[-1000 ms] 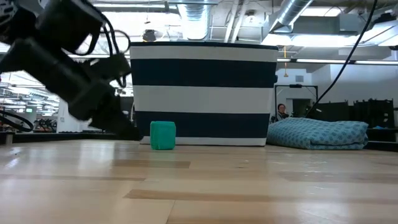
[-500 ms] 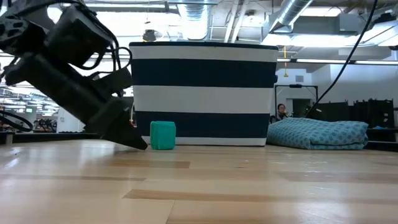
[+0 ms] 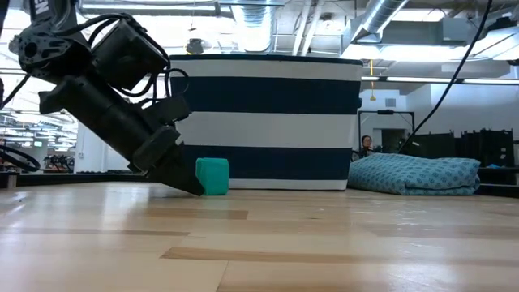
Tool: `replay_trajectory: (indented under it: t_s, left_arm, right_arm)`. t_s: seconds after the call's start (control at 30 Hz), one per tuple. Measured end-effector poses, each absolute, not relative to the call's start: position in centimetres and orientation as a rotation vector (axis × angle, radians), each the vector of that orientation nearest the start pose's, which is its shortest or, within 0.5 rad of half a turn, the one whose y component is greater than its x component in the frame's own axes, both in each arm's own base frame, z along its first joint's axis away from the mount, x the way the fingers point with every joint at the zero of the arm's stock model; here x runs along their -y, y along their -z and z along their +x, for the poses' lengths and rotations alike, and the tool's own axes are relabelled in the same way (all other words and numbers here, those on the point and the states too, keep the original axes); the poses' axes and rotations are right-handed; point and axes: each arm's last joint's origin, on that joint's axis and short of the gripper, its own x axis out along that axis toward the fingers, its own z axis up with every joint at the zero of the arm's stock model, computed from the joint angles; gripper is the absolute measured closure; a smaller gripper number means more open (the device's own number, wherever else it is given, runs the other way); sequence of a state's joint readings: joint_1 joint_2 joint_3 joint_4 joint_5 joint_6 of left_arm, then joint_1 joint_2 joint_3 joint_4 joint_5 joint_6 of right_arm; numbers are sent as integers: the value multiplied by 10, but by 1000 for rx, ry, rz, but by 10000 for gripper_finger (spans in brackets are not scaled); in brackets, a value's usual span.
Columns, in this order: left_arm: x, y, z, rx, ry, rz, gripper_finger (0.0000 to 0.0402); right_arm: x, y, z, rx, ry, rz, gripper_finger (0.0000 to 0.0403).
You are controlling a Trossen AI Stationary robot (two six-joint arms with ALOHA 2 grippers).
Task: Pick & place medical supplies in basket/bin
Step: Put the green rolled bandage into the bin
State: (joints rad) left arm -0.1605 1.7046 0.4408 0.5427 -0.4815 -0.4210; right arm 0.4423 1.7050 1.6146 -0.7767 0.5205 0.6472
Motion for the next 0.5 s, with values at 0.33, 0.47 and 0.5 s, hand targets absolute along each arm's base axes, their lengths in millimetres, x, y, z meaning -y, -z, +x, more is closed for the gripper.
replay_trajectory:
  t_s: [0.33, 0.47, 0.5]
  left_arm:
    - [20, -91, 260, -583, -407, -145, 137]
    - [16, -92, 261, -583, -392, -137, 137]
    - [14, -92, 261, -587, -387, -134, 137]
  right_arm:
    - [-143, -332, 336, -703, 313, 212, 143]
    - [-143, -332, 336, -707, 314, 210, 143]
    - [-143, -332, 335, -708, 314, 210, 143]
